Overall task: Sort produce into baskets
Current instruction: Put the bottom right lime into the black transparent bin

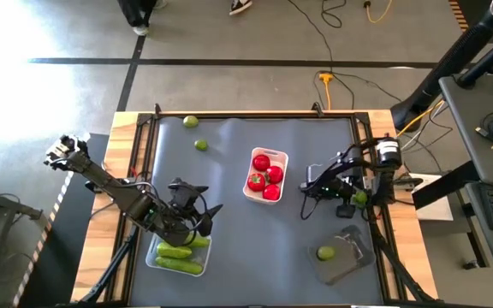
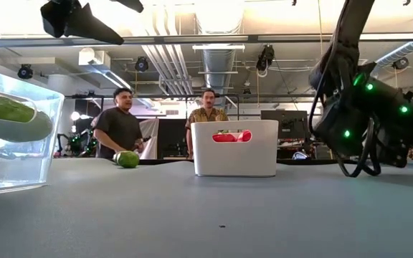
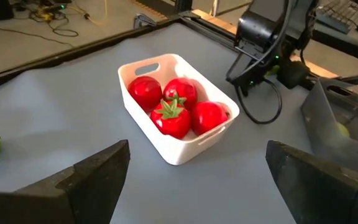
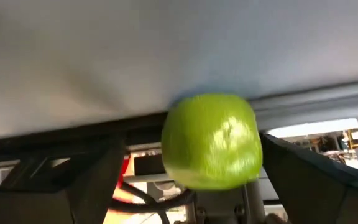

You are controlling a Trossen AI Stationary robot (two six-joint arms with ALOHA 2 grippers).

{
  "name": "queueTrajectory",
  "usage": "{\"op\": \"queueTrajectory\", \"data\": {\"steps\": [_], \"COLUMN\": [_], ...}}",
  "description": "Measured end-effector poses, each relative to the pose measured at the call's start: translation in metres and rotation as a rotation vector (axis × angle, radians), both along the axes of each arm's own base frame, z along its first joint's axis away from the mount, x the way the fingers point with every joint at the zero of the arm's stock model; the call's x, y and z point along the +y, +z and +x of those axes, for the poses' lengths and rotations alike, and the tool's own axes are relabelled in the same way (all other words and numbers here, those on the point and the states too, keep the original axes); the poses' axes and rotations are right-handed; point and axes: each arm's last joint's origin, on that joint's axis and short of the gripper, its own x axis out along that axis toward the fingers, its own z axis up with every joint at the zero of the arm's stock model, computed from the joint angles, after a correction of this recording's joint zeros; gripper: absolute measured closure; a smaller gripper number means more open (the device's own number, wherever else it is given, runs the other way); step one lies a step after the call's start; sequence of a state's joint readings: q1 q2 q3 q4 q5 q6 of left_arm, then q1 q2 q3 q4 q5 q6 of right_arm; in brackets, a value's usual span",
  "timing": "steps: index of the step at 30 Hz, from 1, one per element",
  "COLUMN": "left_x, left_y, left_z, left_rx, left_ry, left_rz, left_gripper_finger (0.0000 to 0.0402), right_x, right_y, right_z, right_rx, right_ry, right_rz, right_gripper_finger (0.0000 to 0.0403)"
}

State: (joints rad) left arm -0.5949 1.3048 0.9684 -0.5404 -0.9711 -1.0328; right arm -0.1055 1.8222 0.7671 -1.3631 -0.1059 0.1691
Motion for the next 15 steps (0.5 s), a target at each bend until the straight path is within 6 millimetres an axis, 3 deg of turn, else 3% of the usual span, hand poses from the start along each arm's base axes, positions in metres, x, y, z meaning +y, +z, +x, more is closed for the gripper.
{"op": "queueTrajectory", "data": {"steps": [5,15], "left_x": [-0.0014,-0.0014], "left_y": [-0.0006,-0.0006], "left_z": [-0.0001,-0.0001], "left_rx": [0.015,0.016], "left_ry": [-0.026,-0.027], "left_rz": [-0.025,-0.026], "left_gripper_finger": [0.0041,0.0041], "right_x": [-0.0002,0.0004], "right_y": [-0.0097,-0.0056], "right_z": [0.0015,0.001], "right_rx": [-0.001,0.02], "right_ry": [0.004,-0.016], "right_rz": [0.004,-0.024], "right_gripper_finger": [0.0072,0.0212]}}
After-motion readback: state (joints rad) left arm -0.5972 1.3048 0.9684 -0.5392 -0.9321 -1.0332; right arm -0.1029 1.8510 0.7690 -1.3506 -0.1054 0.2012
